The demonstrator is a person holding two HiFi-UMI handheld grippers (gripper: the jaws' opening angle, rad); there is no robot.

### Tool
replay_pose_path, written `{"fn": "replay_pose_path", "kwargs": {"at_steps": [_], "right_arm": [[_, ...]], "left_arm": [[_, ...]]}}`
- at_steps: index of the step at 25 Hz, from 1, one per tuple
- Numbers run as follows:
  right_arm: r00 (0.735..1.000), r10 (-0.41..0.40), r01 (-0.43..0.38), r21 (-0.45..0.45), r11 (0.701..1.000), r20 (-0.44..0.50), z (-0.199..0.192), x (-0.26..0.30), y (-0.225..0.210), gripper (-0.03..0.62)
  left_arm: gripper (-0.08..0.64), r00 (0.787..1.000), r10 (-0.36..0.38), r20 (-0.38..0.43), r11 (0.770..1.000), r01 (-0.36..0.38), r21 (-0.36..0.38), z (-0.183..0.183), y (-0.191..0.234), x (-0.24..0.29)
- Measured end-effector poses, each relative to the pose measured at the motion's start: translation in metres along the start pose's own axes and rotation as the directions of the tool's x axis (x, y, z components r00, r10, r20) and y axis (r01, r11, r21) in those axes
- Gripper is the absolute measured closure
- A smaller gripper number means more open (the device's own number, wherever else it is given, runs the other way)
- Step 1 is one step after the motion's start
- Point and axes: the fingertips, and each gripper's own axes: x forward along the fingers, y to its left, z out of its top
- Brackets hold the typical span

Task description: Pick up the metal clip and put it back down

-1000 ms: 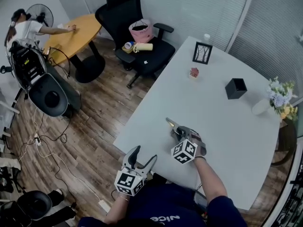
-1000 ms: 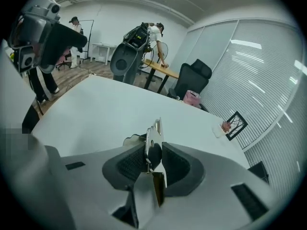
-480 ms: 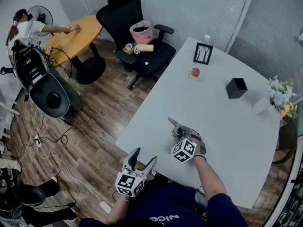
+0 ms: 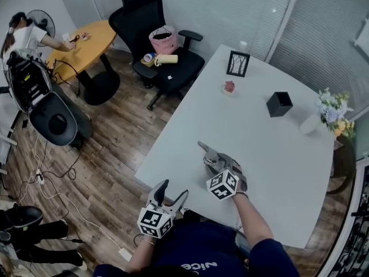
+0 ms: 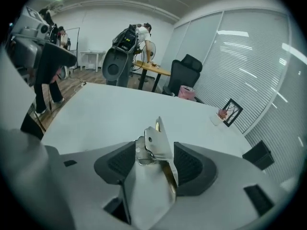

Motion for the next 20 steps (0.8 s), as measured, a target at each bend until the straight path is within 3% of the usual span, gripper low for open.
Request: {"fn": "replay_pose_path", "kwargs": {"at_steps": [6, 13, 17, 20], "right_arm": [[0.991, 0.013, -0.050, 0.275, 0.960, 0.136, 0.006, -0.038, 0.003, 0.313], [0.947, -0.046, -0.077, 0.365, 0.928, 0.317, 0.022, -0.109, 0.002, 0.299], [0.927, -0.129, -0.036, 0.425, 0.905, 0.353, 0.018, -0.147, 0.001, 0.300], [0.910, -0.206, -0.002, 0.504, 0.864, 0.358, 0.003, -0.178, 0.003, 0.302]], "left_arm": [[0.241, 0.999, -0.046, 0.005, 0.999, 0.046, 0.013, 0.001, -0.012, 0.007], [0.241, 0.991, -0.135, 0.022, 0.989, 0.134, 0.065, 0.015, -0.034, 0.015], [0.241, 0.981, -0.189, 0.035, 0.977, 0.185, 0.102, 0.025, -0.046, 0.023], [0.241, 0.972, -0.229, 0.045, 0.965, 0.221, 0.138, 0.035, -0.058, 0.029]]}}
